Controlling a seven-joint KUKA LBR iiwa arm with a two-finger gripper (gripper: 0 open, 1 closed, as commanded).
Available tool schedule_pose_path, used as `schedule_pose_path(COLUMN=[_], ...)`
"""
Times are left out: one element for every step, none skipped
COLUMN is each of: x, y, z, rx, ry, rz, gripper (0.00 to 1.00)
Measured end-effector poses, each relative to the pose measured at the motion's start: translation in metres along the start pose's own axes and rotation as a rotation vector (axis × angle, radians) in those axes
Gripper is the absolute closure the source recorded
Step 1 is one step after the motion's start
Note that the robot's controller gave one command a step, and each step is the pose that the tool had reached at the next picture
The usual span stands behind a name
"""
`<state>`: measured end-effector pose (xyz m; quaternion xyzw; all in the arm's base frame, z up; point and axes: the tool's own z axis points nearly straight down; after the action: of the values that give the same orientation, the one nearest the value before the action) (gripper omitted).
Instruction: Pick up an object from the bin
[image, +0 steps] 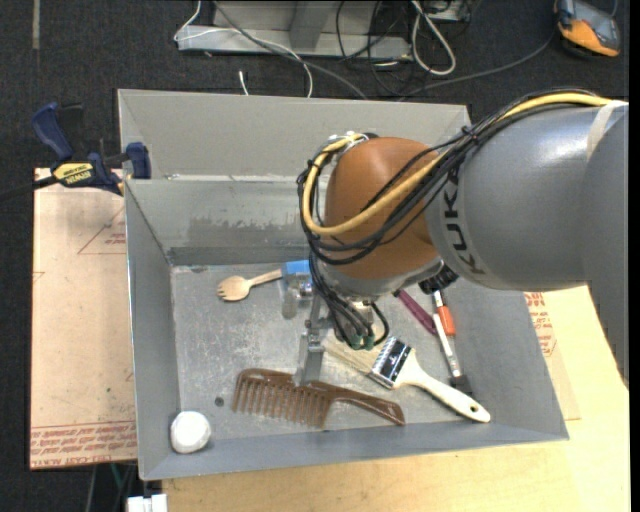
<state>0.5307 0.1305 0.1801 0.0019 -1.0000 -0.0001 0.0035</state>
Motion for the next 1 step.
schedule_pose_path(x=[-0.0017], y=[-0.001], z=[-0.0046], rx=[-0.001], ry=[-0.007], rz=[0.004], gripper=[0.0])
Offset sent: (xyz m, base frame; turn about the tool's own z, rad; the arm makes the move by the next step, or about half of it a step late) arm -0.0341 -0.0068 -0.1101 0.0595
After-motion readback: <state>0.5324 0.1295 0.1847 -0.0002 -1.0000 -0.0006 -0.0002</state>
